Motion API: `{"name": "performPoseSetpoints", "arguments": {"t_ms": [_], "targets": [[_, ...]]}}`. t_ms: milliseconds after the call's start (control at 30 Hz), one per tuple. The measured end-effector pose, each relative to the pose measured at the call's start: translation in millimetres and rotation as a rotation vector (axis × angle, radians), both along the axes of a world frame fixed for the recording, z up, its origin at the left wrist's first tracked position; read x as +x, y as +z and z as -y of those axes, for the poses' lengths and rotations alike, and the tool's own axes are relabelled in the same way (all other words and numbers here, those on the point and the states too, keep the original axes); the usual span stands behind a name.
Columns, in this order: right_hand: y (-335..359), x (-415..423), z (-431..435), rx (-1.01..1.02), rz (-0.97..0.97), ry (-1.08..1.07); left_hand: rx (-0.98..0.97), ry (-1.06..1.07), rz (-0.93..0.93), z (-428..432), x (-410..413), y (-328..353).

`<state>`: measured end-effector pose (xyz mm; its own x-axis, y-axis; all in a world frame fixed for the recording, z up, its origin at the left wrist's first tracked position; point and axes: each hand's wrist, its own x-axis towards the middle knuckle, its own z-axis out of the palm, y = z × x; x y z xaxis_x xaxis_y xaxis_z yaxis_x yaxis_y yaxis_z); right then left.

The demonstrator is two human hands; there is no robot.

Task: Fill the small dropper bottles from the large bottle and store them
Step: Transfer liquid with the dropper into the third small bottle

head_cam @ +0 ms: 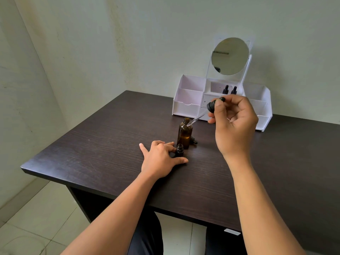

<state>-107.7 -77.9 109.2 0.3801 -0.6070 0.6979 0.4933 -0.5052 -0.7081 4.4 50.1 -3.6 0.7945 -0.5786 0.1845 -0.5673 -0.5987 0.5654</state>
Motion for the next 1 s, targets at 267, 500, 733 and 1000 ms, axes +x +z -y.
{"name": "performPoseSetpoints", "arguments": {"t_ms": [267,500,733,1000], "targets": [[-40,2,-9,0.038,-0.039,0.01,0.011,0.012,0.013,1,0,-2],[-55,8,-8,0.016,-0.082,0.006,-0.004,0.007,0.017,1,1,-4],[-58,13,-8,0.022,-0.109,0.003,-0.023,0.003,0.009,1,1,-2],[-58,13,-9,-0.063,-0.156,-0.041,-0.014,-0.002,0.024,0,0,-1]]}}
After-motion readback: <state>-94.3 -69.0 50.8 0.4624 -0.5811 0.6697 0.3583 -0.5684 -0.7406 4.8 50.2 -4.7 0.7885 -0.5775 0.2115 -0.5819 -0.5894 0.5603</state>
